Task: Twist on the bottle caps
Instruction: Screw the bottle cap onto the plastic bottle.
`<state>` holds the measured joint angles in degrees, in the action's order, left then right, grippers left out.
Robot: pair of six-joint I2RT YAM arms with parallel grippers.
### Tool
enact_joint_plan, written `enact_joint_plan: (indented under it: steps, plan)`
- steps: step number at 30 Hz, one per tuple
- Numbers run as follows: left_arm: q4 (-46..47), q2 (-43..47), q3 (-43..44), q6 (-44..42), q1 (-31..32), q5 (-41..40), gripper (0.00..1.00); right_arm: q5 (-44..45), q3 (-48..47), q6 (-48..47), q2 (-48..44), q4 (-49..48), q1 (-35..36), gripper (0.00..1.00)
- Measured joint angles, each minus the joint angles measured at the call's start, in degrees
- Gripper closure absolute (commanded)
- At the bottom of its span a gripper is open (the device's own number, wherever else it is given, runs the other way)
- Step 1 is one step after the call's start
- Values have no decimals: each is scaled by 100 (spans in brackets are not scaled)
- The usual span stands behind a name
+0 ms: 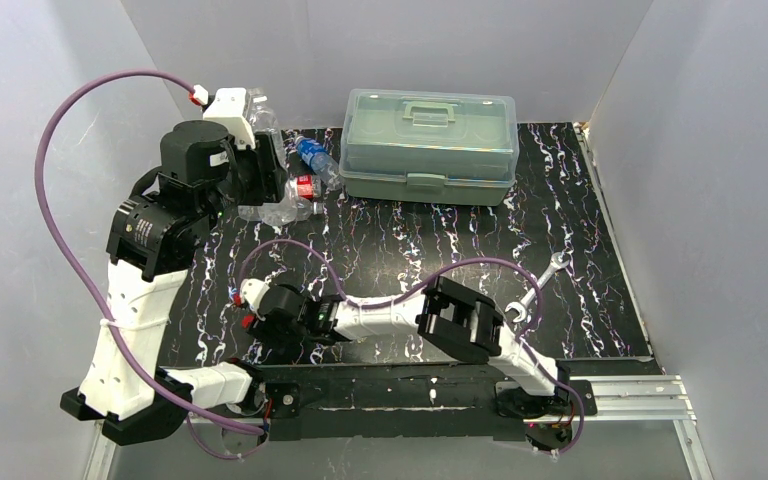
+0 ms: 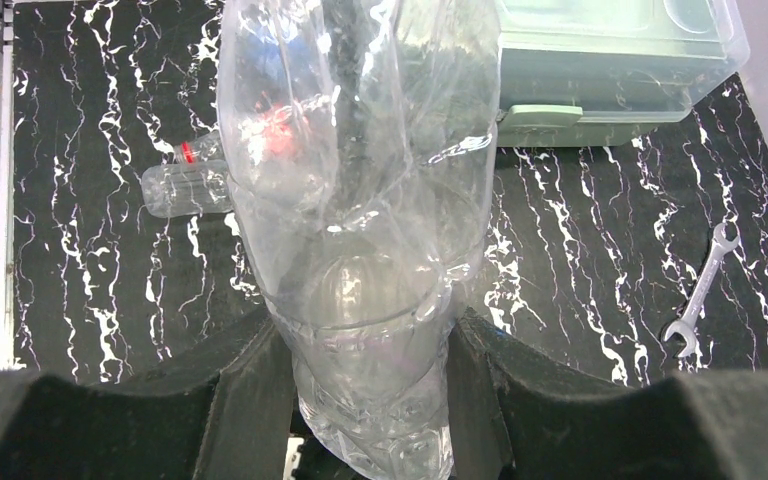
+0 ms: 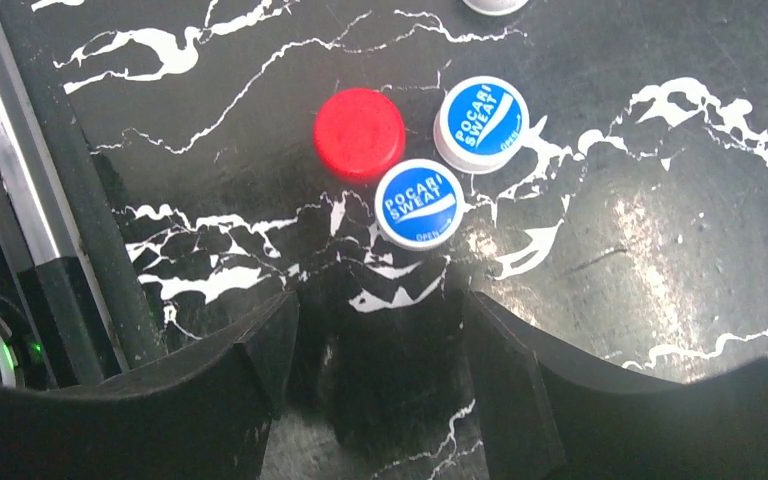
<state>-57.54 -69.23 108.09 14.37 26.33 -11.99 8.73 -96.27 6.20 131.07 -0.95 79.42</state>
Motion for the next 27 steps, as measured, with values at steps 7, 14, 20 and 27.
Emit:
enact_joint_plan:
  steps: [7,14,20,27]
  plan:
    - [-37,0,15,-28,0,-85,83,271,-400,-103,297,59,87,30]
    - [-59,0,28,-48,0,-96,83,494,-883,-199,621,59,120,33]
    - [-85,0,28,-52,0,-94,82,654,-1115,-225,793,4,138,35]
    - [-85,0,28,-70,0,-87,82,793,-1274,-280,914,-52,138,40]
